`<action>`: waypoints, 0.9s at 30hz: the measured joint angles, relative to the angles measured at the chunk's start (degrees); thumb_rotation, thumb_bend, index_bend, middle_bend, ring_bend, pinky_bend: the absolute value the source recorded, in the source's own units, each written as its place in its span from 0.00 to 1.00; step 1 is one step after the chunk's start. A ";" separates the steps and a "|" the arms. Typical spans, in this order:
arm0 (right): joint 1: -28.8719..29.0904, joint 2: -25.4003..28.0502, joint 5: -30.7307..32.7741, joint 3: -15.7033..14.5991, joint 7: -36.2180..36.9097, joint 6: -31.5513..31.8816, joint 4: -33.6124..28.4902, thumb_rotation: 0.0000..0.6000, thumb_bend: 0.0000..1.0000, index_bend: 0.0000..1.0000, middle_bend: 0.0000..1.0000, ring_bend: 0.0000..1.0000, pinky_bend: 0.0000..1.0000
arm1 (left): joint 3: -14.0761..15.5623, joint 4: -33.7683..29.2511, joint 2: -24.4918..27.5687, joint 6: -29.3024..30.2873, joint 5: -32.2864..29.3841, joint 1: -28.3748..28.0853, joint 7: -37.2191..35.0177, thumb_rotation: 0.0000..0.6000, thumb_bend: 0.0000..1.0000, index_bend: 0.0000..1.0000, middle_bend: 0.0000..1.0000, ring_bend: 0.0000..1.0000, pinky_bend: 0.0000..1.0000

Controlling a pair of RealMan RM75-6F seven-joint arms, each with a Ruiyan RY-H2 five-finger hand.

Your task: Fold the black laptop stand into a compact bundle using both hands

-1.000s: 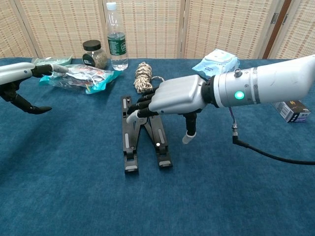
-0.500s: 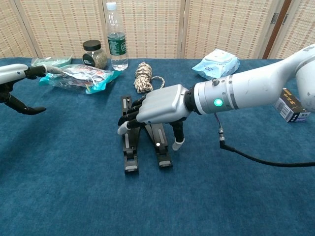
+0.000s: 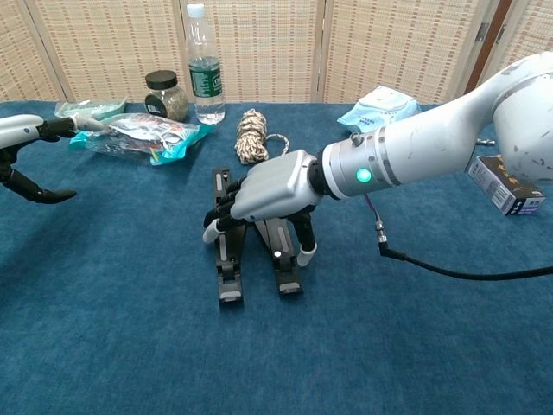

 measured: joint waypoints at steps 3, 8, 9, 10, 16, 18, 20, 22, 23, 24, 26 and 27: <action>0.02 0.07 0.14 -0.19 -0.23 0.45 0.19 1.00 0.04 0.00 0.00 0.00 0.00 | -0.08 0.26 -0.09 -0.14 0.09 0.02 -0.20 1.00 0.30 0.03 0.00 0.00 0.00; 0.42 -0.92 0.28 -0.51 -0.64 0.48 1.27 1.00 0.04 0.00 0.00 0.00 0.00 | -0.23 0.43 -0.32 -0.12 0.43 0.05 -0.48 1.00 0.30 0.03 0.00 0.00 0.00; 0.59 -1.11 0.22 -0.59 -0.69 0.44 1.43 1.00 0.04 0.00 0.00 0.00 0.00 | -0.25 0.41 -0.32 -0.08 0.47 0.09 -0.51 1.00 0.30 0.03 0.00 0.00 0.00; 0.83 -1.34 0.16 -0.70 -0.70 0.35 1.62 1.00 0.04 0.00 0.00 0.00 0.00 | -0.27 0.40 -0.30 -0.04 0.47 0.13 -0.52 1.00 0.30 0.03 0.00 0.00 0.00; 1.68 -2.23 0.58 -0.73 -0.16 -0.21 2.60 1.00 0.09 0.00 0.00 0.00 0.00 | -0.35 0.26 -0.09 0.04 0.56 0.42 -0.94 1.00 0.30 0.03 0.00 0.00 0.00; 1.86 -2.54 0.80 -0.69 0.02 -0.29 3.01 1.00 0.12 0.00 0.02 0.00 0.00 | -0.37 0.22 -0.04 0.12 0.69 0.52 -1.07 1.00 0.30 0.03 0.00 0.00 0.00; 2.02 -2.94 1.09 -0.55 0.30 -0.28 3.45 1.00 0.13 0.00 0.06 0.00 0.00 | -0.38 0.20 -0.03 0.16 0.81 0.59 -1.25 1.00 0.30 0.03 0.00 0.00 0.00; 2.06 -3.30 1.34 -0.36 0.63 0.04 3.83 1.00 0.14 0.00 0.12 0.00 0.00 | -0.37 0.20 -0.02 0.18 0.96 0.64 -1.37 1.00 0.30 0.03 0.00 0.00 0.00; 2.07 -3.46 1.42 -0.30 0.81 0.26 4.04 1.00 0.15 0.00 0.16 0.00 0.00 | -0.34 0.22 -0.02 0.20 1.08 0.68 -1.43 1.00 0.30 0.03 0.00 0.00 0.00; 2.08 -3.63 1.47 -0.26 1.01 0.49 4.28 1.00 0.15 0.00 0.20 0.00 0.00 | -0.31 0.24 -0.01 0.22 1.16 0.71 -1.46 1.00 0.30 0.03 0.00 0.00 0.00; 2.09 -4.01 1.47 -0.27 1.33 1.04 4.86 1.00 0.16 0.02 0.26 0.00 0.00 | -0.30 0.30 0.00 0.24 1.26 0.78 -1.62 1.00 0.30 0.03 0.00 0.00 0.00; 2.08 -4.19 1.43 -0.31 1.42 1.25 5.16 1.00 0.17 0.04 0.29 0.00 0.00 | -0.31 0.34 -0.01 0.27 1.29 0.81 -1.69 1.00 0.30 0.03 0.00 0.00 0.00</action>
